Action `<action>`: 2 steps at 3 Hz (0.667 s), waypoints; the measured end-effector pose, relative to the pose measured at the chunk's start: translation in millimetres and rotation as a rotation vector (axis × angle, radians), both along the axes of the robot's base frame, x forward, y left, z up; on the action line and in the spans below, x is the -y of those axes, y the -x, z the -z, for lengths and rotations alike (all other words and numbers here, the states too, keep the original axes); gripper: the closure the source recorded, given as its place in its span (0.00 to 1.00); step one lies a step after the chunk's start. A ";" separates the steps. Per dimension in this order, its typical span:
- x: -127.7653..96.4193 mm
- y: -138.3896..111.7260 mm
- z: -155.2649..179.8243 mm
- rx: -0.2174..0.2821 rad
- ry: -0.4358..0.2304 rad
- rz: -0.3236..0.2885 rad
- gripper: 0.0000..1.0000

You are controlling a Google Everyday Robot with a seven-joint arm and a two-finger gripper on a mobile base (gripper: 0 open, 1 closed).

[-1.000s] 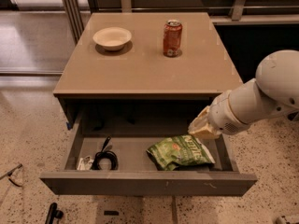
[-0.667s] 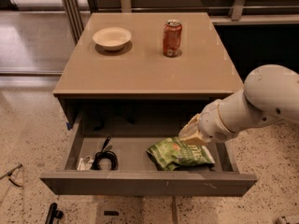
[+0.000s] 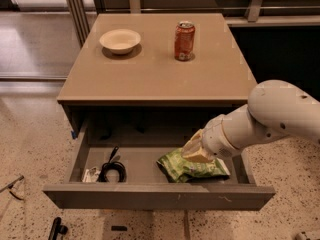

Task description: Pick green jalapeno chip bag from top drawer and place on counter

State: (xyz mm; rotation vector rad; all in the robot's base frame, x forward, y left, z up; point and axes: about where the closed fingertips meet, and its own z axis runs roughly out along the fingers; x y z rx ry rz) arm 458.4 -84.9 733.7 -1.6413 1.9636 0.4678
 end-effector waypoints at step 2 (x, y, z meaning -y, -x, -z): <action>-1.8 -3.0 20.9 -0.013 0.000 -0.018 0.27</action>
Offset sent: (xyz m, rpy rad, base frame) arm 0.0013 0.0004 -0.0235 0.0098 0.0166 0.0203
